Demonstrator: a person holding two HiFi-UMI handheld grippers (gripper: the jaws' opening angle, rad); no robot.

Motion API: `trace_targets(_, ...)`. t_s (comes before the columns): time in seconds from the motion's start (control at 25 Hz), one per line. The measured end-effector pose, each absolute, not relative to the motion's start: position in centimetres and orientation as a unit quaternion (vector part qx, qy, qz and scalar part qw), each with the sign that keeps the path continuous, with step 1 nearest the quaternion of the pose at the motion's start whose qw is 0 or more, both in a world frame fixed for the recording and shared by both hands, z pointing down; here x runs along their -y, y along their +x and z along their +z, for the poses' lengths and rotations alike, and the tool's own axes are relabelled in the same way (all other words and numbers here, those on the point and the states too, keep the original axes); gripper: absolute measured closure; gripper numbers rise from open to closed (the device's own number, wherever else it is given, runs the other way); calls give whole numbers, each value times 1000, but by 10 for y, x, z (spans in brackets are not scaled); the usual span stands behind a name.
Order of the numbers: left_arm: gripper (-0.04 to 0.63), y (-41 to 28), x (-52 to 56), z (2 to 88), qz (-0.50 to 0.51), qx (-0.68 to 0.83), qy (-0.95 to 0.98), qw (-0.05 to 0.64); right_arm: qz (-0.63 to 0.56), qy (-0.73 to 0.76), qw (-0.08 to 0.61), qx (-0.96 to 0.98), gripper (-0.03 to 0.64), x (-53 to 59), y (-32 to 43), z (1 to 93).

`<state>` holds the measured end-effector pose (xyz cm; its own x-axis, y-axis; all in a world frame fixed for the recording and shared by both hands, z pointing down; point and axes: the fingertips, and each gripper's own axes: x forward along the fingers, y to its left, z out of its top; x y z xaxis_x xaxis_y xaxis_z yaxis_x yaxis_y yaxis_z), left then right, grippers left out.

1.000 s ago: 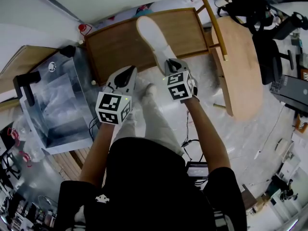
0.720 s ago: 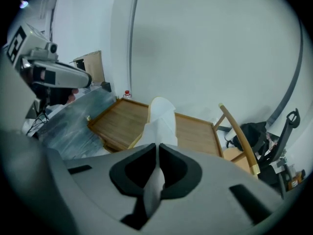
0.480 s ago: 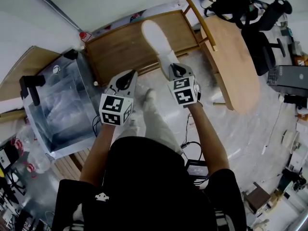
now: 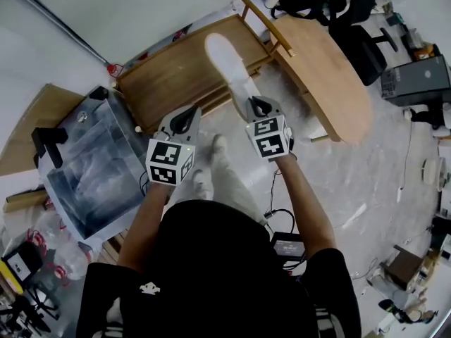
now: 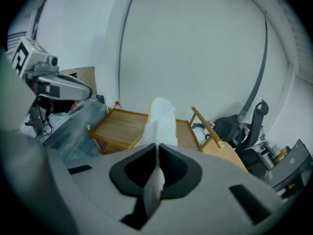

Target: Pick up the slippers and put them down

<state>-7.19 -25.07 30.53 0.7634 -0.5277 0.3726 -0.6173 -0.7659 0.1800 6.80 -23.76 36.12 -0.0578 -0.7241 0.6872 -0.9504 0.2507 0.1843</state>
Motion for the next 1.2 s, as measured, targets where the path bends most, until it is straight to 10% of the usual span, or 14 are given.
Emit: trace_targets(1.2, 591, 6, 118, 298, 157, 155, 968, 121, 215, 701, 310, 605, 604, 44, 120, 358)
